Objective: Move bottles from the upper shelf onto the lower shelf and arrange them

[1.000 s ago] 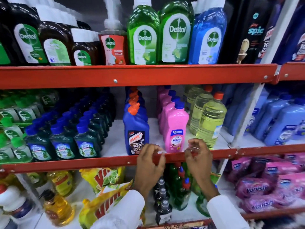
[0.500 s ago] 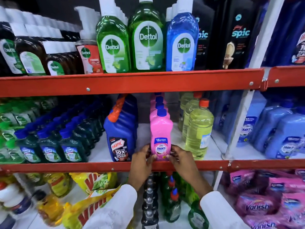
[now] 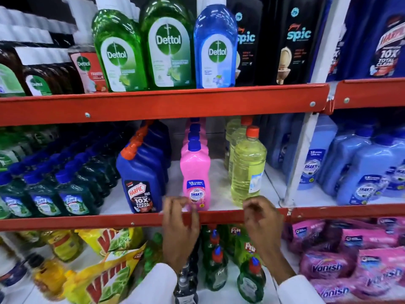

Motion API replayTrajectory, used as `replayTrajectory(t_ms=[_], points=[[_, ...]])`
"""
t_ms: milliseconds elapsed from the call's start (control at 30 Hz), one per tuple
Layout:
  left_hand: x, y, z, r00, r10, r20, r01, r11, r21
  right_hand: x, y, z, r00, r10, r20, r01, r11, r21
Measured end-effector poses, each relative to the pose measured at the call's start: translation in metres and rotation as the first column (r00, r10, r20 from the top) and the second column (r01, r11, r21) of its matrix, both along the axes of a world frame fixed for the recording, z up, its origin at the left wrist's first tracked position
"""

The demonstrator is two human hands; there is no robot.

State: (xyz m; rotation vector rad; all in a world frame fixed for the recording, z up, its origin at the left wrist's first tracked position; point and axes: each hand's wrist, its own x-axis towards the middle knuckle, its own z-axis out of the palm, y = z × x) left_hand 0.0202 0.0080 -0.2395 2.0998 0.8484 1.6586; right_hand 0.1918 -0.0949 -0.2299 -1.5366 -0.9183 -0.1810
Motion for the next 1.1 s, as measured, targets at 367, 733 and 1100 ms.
replayTrajectory(t_ms=[367, 733, 1100], points=[[0.106, -0.014, 0.015, 0.91, -0.301, -0.286, 0.208, 0.927, -0.312, 0.082, -0.006, 0.018, 0.963, 0.267, 0.013, -0.218, 0.813, -0.54], [0.117, -0.005, 0.012, 0.931, -0.231, -0.283, 0.14, 0.941, -0.307, 0.088, -0.002, 0.016, 0.952, 0.304, 0.032, -0.235, 0.797, -0.556], [0.117, -0.007, 0.007, 0.95, -0.202, -0.238, 0.129, 0.949, -0.289, 0.088, -0.001, 0.013, 0.965, 0.261, 0.025, -0.199, 0.793, -0.576]])
